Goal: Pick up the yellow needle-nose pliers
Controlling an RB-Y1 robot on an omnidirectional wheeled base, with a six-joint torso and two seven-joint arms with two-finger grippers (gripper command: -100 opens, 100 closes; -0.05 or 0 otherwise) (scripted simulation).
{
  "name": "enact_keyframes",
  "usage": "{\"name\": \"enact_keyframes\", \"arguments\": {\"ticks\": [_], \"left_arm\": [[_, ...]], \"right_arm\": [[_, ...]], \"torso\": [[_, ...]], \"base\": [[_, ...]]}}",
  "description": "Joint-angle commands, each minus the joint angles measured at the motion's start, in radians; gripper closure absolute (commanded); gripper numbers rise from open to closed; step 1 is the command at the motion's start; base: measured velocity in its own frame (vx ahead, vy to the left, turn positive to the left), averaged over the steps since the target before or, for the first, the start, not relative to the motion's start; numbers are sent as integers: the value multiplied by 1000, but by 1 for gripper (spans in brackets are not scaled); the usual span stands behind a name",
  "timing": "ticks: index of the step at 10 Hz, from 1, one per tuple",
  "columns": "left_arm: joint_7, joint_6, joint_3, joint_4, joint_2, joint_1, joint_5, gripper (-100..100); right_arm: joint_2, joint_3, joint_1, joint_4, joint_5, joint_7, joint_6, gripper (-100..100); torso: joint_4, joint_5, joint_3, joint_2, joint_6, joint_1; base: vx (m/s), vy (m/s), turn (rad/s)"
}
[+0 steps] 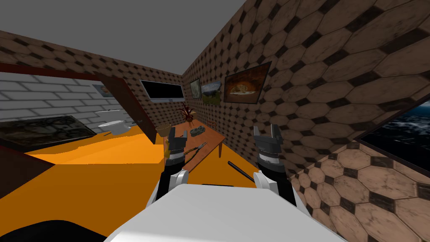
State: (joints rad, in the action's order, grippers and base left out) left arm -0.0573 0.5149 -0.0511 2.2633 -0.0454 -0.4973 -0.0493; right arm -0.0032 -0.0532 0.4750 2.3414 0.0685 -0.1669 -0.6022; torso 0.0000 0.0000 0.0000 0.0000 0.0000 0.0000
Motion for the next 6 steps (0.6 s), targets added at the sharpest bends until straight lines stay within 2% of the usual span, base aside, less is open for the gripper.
{"name": "enact_keyframes", "arguments": {"ticks": [1,6], "left_arm": [[-5,-35,9,-12,36,9,-5,-100],[-31,-181,59,-77,127,50,-28,-100]], "right_arm": [[0,0,0,0,0,0,0,0],[0,0,0,0,0,0,0,0]], "torso": [[0,0,0,0,0,0],[-1,-1,-3,-5,0,-4]], "base": [[32,-31,-94],[68,-59,-99]]}}
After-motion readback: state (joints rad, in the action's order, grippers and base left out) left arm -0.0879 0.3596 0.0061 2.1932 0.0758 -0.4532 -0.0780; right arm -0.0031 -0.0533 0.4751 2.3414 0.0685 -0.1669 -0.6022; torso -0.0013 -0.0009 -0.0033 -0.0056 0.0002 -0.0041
